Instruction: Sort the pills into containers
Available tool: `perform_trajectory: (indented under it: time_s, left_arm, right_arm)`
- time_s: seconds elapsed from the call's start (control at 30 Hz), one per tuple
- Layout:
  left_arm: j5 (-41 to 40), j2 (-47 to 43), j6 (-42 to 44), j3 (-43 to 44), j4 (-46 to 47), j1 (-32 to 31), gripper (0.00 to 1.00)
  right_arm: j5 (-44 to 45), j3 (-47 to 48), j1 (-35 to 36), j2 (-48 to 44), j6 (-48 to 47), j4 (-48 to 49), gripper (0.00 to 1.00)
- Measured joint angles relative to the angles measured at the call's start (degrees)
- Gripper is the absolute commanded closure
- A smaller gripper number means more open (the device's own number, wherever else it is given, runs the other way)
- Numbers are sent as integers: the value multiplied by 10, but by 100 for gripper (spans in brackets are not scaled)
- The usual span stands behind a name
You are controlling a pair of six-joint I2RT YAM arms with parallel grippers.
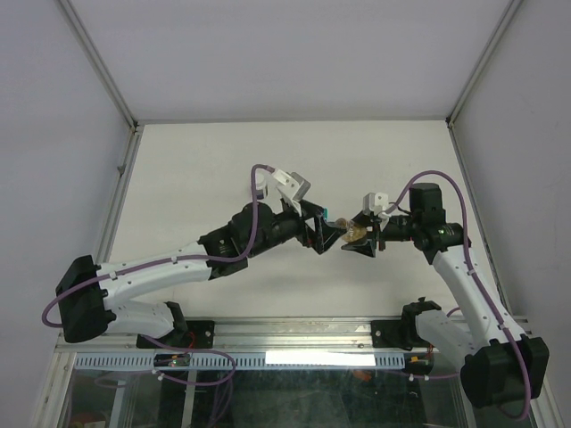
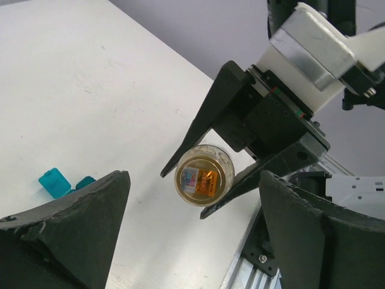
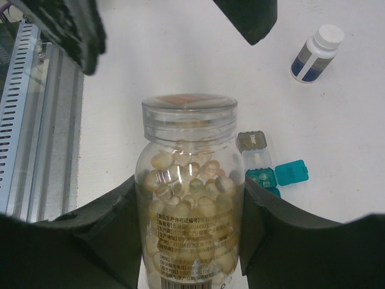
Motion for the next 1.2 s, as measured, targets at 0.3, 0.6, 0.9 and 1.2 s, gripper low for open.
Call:
perform_trajectory:
  time_s: [0.3, 0.6, 0.9, 1.2]
  left_arm:
    - [73, -50, -4, -82, 99, 35, 1]
    - [161, -62, -88, -165, 222, 107, 1]
    - [185, -47, -110, -165, 245, 109, 1]
    - [185, -47, -114, -165, 244, 109, 1]
  right_arm:
    - [1, 0, -4, 2, 0, 0, 100]
    - [1, 0, -4, 2, 0, 0, 100]
    - [1, 0, -5, 2, 0, 0, 100]
    - [1, 0, -5, 2, 0, 0, 100]
